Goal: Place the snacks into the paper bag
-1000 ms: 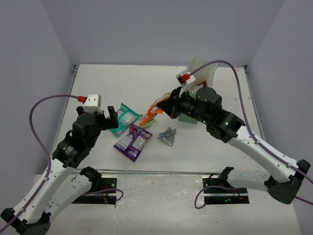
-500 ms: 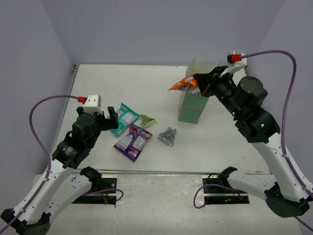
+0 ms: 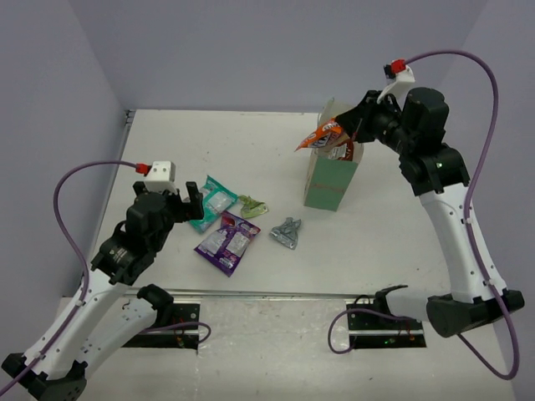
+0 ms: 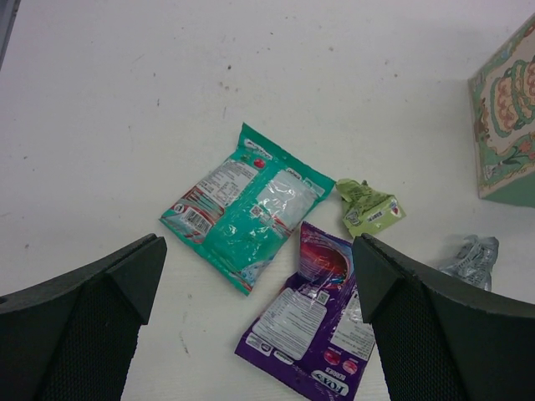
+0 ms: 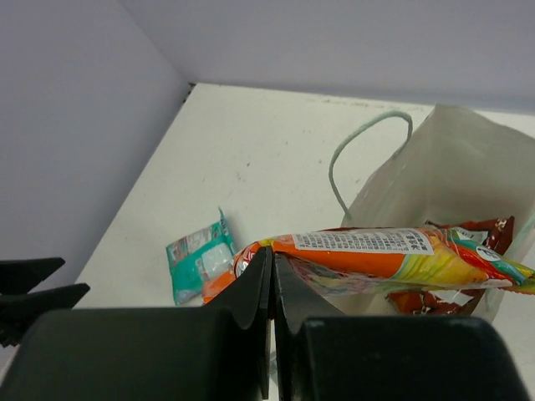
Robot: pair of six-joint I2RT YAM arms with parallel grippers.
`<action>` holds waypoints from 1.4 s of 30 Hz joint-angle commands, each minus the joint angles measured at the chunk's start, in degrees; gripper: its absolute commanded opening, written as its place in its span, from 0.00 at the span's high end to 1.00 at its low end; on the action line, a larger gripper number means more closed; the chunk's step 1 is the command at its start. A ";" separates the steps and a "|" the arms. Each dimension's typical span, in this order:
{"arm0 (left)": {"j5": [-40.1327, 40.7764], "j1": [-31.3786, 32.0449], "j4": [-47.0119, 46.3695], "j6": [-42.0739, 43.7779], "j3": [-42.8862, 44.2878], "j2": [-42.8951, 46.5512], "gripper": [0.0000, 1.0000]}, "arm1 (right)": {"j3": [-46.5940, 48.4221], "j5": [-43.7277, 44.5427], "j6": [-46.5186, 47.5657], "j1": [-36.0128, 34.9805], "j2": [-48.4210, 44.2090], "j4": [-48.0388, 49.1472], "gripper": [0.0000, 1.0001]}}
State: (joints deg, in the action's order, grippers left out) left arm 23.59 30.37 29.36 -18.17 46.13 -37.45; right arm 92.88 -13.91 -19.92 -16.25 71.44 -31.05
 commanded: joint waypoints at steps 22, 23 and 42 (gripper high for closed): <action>-1.79 -1.19 -2.65 1.65 -0.07 -0.52 0.00 | -0.59 -23.79 -8.64 9.31 0.46 7.40 0.20; -2.06 -1.36 -2.91 1.74 -0.07 -0.34 0.00 | -0.94 -24.32 -8.90 9.31 0.11 8.28 0.19; -4.87 -1.81 3.24 -7.48 2.82 -12.02 0.00 | -13.69 -7.55 3.39 -11.16 -13.34 5.04 0.01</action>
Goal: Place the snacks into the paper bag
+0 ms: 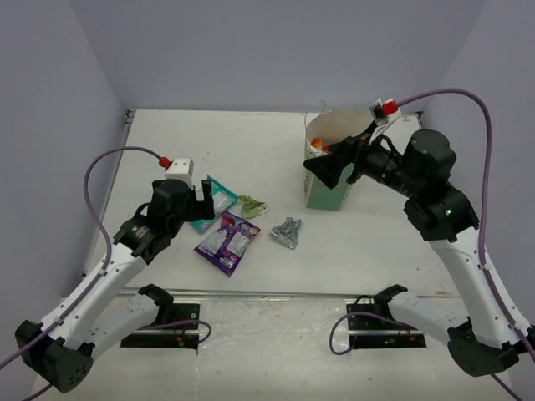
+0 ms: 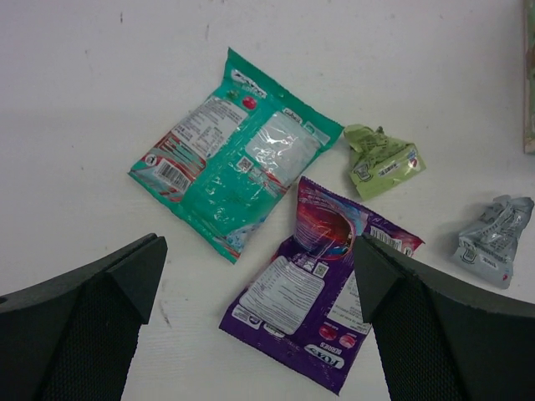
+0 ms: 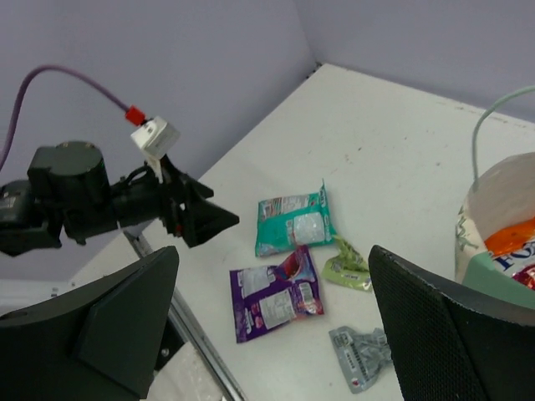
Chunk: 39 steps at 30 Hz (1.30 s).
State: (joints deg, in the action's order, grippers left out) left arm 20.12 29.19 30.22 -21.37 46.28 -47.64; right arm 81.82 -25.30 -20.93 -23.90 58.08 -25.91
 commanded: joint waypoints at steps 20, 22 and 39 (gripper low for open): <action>-17.39 -8.45 -2.26 -25.03 -12.79 -6.60 0.00 | -18.72 2.01 3.70 -6.86 -5.35 3.59 0.01; -19.75 -8.88 -4.97 -26.53 -15.51 -5.72 0.00 | -18.72 1.83 3.70 -6.86 -5.44 3.59 0.01; -22.14 -9.06 -12.11 -31.89 -25.71 -6.15 0.06 | -19.86 1.31 3.70 -6.86 -5.61 5.43 0.01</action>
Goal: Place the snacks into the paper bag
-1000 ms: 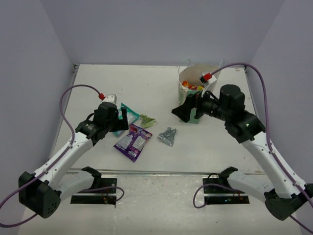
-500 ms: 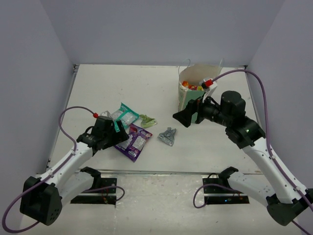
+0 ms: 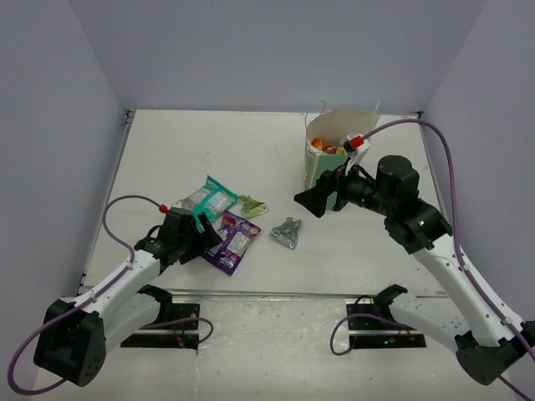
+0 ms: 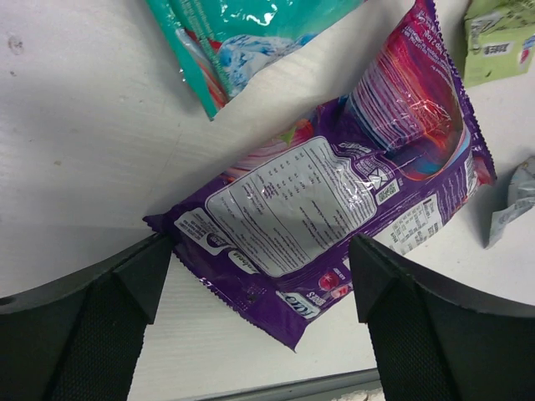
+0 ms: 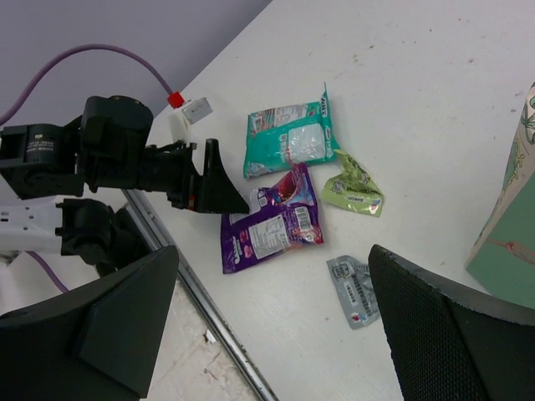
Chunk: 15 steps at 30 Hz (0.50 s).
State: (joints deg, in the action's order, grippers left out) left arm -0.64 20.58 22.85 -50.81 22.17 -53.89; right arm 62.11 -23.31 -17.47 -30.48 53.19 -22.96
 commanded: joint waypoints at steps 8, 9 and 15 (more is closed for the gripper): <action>-5.59 -0.54 -13.00 -2.46 -4.59 -4.82 0.23 | -0.23 -0.60 0.25 -0.28 -1.33 2.22 0.01; -6.47 -0.45 -13.96 -2.37 -5.29 -5.78 0.32 | -0.23 -0.68 0.25 -0.28 -1.42 2.31 0.01; -6.65 -0.45 -17.75 -2.10 -6.35 -6.23 0.64 | -0.14 -1.12 0.25 -0.28 -1.86 2.39 0.01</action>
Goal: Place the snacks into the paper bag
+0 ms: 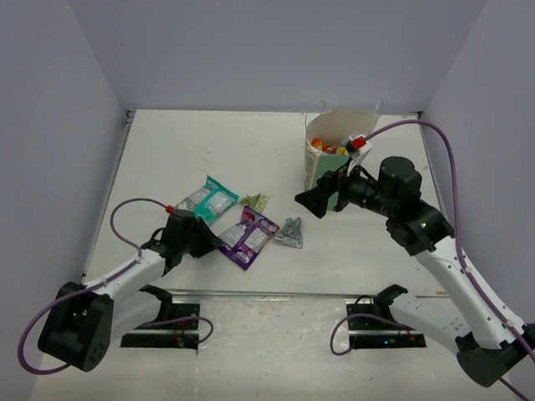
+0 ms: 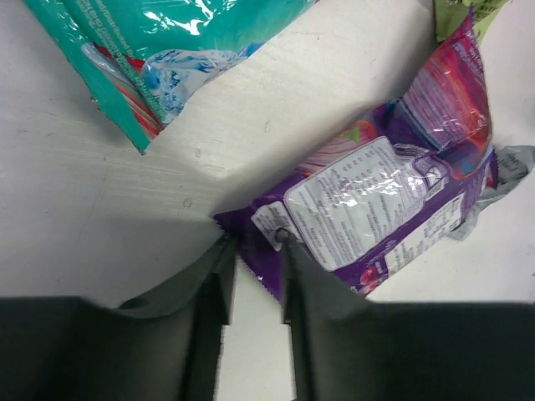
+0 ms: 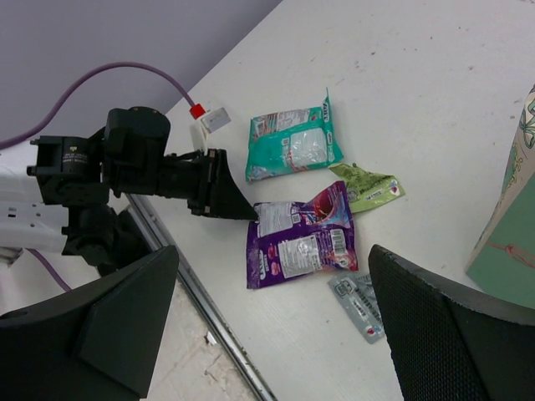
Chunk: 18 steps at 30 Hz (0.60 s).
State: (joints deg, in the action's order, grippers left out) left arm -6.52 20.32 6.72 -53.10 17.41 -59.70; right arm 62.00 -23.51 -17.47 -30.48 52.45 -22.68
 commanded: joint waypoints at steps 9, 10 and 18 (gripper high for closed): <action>-3.14 -0.28 -1.80 3.35 1.22 6.07 1.00 | -1.00 -2.50 -0.36 -0.28 -0.07 2.63 0.01; -3.06 -0.19 -0.58 3.88 1.83 7.39 1.00 | -1.35 -3.12 -0.80 -0.28 0.29 2.81 0.01; -3.93 -0.19 8.74 8.45 13.25 16.81 1.00 | -8.90 -5.41 -5.02 -0.46 0.38 7.02 0.01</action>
State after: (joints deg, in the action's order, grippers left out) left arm -8.56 20.32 12.32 -47.77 25.52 -44.77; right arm 55.05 -26.59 -19.97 -30.48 52.86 -19.49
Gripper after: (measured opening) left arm 0.014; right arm 0.987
